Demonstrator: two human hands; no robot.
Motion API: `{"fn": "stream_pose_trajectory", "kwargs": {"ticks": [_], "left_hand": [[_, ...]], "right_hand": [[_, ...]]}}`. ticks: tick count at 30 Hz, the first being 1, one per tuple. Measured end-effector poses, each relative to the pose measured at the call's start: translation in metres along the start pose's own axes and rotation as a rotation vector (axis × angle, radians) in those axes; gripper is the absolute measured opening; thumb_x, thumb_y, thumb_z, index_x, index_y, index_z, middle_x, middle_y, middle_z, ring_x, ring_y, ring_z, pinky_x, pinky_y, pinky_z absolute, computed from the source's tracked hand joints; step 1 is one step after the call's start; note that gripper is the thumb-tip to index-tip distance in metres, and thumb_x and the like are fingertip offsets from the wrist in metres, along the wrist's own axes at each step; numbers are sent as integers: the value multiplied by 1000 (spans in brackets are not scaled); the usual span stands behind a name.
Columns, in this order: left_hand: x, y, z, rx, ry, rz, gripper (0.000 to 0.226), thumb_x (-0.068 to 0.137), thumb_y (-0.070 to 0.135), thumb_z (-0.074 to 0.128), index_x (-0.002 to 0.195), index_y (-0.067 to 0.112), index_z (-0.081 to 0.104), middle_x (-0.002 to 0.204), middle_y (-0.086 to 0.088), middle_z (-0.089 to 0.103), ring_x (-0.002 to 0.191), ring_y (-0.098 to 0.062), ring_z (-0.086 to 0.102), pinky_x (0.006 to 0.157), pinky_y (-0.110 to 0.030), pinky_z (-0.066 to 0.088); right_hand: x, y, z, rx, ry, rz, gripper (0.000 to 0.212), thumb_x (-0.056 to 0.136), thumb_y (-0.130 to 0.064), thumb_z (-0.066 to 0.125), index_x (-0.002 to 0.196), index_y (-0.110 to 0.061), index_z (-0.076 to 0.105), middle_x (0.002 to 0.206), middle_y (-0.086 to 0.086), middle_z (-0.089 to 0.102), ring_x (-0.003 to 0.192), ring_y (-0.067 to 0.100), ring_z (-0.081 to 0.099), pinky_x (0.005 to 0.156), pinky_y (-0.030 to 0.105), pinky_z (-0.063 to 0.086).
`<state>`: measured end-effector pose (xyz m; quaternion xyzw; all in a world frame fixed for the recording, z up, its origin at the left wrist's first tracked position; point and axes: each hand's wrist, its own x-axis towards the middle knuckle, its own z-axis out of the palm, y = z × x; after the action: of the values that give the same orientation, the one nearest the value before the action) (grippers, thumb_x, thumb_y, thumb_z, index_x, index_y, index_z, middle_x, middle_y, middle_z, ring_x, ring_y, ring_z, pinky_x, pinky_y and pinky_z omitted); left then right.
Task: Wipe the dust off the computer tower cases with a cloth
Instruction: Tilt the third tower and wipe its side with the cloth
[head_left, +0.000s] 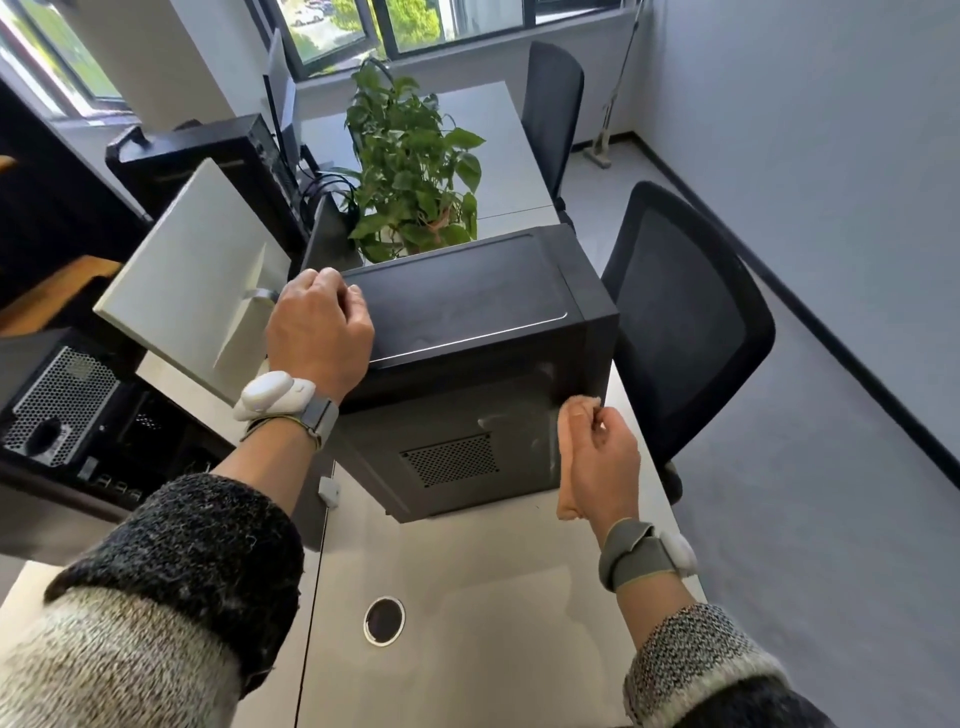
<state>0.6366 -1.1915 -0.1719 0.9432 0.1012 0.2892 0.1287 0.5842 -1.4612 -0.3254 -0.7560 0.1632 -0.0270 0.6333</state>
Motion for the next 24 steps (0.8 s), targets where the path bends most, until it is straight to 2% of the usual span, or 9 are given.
{"fn": "stream_pose_trajectory", "kwargs": {"ticks": [2,5,7,11,15,16,18,22,24], "left_hand": [[0,-1,-1,-6,0,-3,26,103,30,48,91,10,59,93,-9,59,88,-29,54,77,-43,47],[-1,-3,0,0,-2,-8,27,103,31,48,91,11,60,93,-8,59,88,-29,56,77,-44,51],[-1,-2,1,1,2,-10,27,103,31,48,90,11,60,92,-7,58,86,-29,56,76,-44,52],[1,-1,1,3,6,-12,26,103,30,49,89,11,59,90,-6,56,85,-28,54,75,-42,48],[0,-2,1,-1,6,-21,25,103,29,49,90,10,59,90,-6,56,86,-28,53,75,-42,47],[-1,-2,1,4,5,-23,25,103,29,49,90,10,60,91,-6,56,86,-28,54,75,-42,48],[-2,-2,0,14,7,-24,25,103,30,49,91,10,60,92,-6,57,86,-28,54,75,-42,48],[-2,0,-1,15,-6,-20,25,103,30,49,93,11,61,93,-6,58,87,-27,55,76,-43,51],[-1,0,-1,9,-4,-21,25,104,31,49,93,11,61,92,-6,59,86,-27,56,76,-44,53]], "right_hand": [[2,15,1,-7,-37,118,38,106,-49,53,91,-16,61,84,3,67,82,25,66,66,31,46],[1,7,2,-9,-57,195,42,104,-49,52,88,-13,64,83,6,69,84,29,69,71,36,50],[0,-12,2,40,-39,113,41,105,-48,54,86,-13,63,81,5,69,80,24,68,70,36,52],[-4,-28,3,46,-15,-59,39,105,-49,57,86,-15,62,75,-1,66,69,11,64,65,26,53],[-3,7,4,-35,-101,145,43,102,-52,57,85,-14,65,78,5,68,78,24,67,83,49,60],[-4,8,4,-68,-121,175,42,102,-50,56,83,-13,64,78,6,68,79,27,68,83,51,59],[-4,-2,6,-63,-106,135,41,104,-47,55,84,-12,63,80,7,68,82,28,67,77,43,57],[-6,-32,8,29,-24,-75,33,107,-47,55,94,-18,62,85,1,71,78,17,69,70,31,58],[-8,-24,10,43,-43,-92,28,108,-46,53,101,-21,61,89,-2,69,80,12,69,70,25,58]]}}
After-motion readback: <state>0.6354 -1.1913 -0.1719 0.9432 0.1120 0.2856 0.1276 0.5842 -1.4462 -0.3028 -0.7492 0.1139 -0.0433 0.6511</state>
